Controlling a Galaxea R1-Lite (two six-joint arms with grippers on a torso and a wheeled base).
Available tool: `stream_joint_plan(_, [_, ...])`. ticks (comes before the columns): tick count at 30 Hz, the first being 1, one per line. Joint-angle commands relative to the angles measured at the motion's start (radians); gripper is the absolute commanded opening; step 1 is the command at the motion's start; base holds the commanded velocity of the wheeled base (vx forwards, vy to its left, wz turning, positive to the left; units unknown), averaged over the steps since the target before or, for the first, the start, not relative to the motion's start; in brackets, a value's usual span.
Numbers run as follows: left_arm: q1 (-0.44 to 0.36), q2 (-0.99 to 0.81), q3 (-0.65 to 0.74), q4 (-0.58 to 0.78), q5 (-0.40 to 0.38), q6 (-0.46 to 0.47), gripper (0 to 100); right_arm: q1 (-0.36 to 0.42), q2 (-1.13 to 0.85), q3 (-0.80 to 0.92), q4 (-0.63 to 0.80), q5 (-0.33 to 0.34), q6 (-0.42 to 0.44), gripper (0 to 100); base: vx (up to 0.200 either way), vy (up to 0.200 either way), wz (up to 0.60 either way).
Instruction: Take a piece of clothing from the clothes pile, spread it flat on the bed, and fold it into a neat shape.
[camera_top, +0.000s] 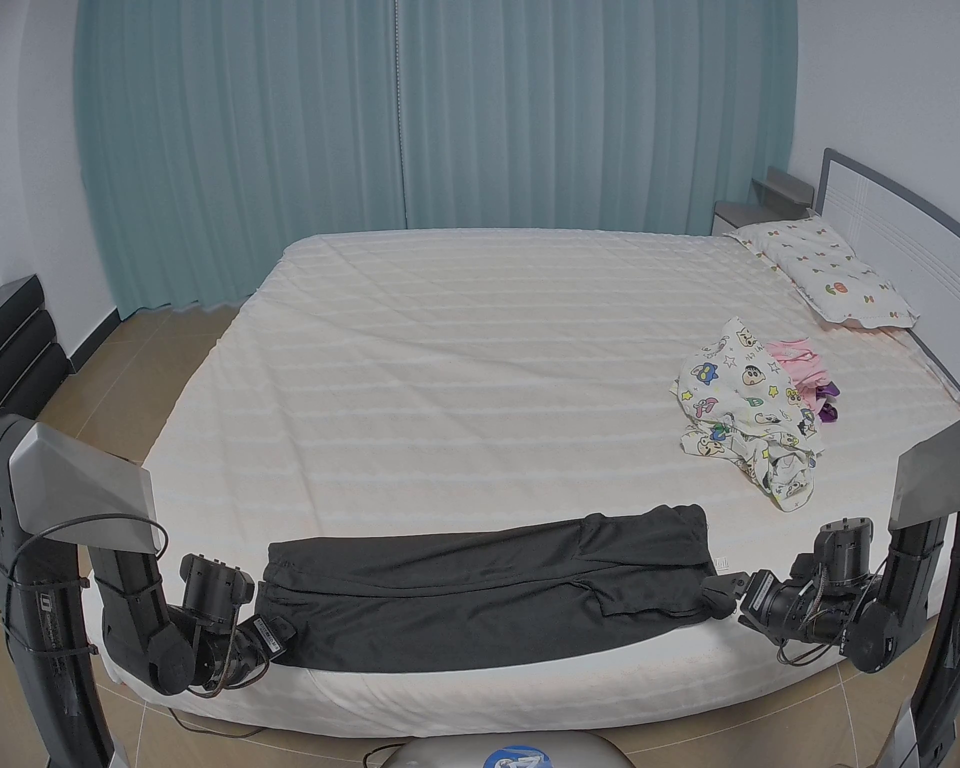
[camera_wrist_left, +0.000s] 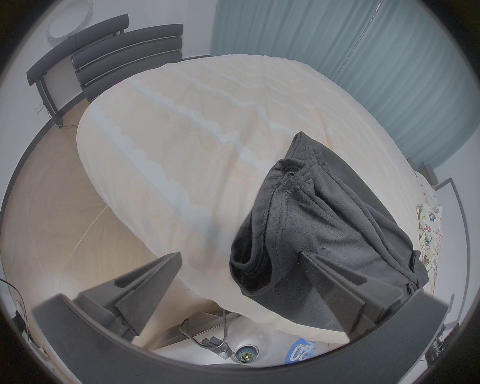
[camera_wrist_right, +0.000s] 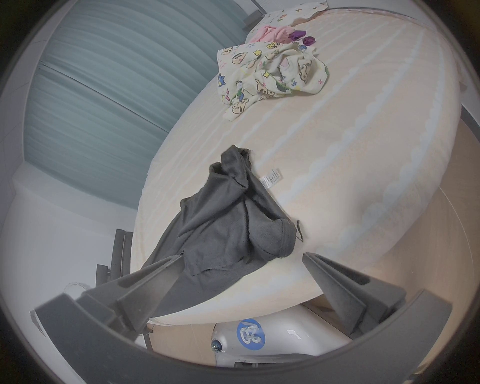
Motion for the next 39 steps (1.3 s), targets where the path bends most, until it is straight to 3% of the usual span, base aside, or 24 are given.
stream_joint_plan(1, [-0.001, -0.002, -0.001, 0.000, -0.003, 0.000, 100, 0.010, 0.101, -0.048, -0.016, -0.004, 0.003, 100, 0.000, 0.000, 0.00])
stream_joint_plan(10, [-0.001, 0.003, -0.004, -0.002, -0.003, -0.002, 100, 0.029, 0.140, -0.102, -0.014, -0.035, 0.006, 100, 0.000, 0.000, 0.00])
stream_joint_plan(11, [0.001, 0.003, -0.004, -0.003, -0.003, -0.002, 100, 0.038, 0.150, -0.117, -0.016, -0.052, 0.006, 0, 0.000, 0.000, 0.00])
stream_joint_plan(16, [0.001, 0.004, -0.004, -0.003, -0.004, -0.002, 100, 0.055, 0.166, -0.132, -0.016, -0.104, 0.008, 0, 0.000, 0.000, 0.00])
stream_joint_plan(39, [0.013, -0.002, 0.002, -0.002, -0.017, 0.003, 100, 0.041, 0.106, 0.004, -0.025, -0.105, -0.004, 0, 0.000, 0.000, 0.00])
